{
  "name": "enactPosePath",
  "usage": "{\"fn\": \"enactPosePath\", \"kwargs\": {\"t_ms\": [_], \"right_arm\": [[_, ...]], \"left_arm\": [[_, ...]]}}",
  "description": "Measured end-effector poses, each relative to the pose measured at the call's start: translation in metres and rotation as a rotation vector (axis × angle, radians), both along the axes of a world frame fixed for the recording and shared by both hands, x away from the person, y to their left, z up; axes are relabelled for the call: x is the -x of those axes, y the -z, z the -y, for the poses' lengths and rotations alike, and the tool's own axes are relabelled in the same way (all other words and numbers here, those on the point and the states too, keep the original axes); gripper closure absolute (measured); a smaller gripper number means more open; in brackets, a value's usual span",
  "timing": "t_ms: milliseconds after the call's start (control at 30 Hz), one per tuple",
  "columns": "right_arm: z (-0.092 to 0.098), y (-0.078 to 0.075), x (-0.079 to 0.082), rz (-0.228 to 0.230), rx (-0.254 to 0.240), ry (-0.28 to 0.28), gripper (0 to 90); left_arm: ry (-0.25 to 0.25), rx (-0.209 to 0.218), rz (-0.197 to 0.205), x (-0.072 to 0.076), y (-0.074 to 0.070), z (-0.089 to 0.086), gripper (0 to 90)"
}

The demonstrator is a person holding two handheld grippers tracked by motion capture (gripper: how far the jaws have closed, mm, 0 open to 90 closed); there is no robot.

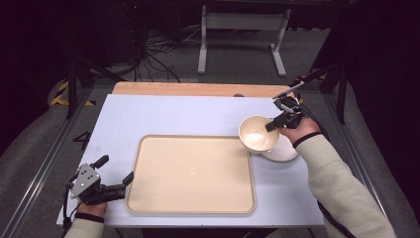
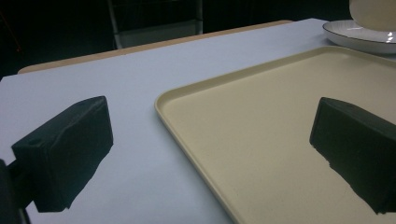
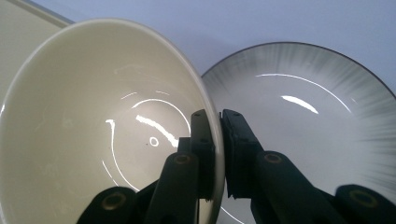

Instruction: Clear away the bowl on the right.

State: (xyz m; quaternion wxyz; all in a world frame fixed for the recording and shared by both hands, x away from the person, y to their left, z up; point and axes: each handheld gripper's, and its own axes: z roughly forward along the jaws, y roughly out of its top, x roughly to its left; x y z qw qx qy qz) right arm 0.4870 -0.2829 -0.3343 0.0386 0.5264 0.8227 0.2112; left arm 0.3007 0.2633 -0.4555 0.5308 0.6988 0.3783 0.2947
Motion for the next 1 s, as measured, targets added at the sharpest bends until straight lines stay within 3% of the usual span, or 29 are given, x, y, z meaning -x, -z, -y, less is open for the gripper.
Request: {"fn": "enactPosePath", "kwargs": {"t_ms": [233,1000], "right_arm": [[-0.026,-0.004,0.004,-0.001,-0.021,-0.068,84.0],[-0.091,0.000,0.017,0.000,-0.087,-0.214,83.9]], "left_arm": [[0.001,0.000,0.001,0.000,0.000,0.000,0.2],[0.003,-0.002,0.002,0.000,0.000,0.000,0.2]]}}
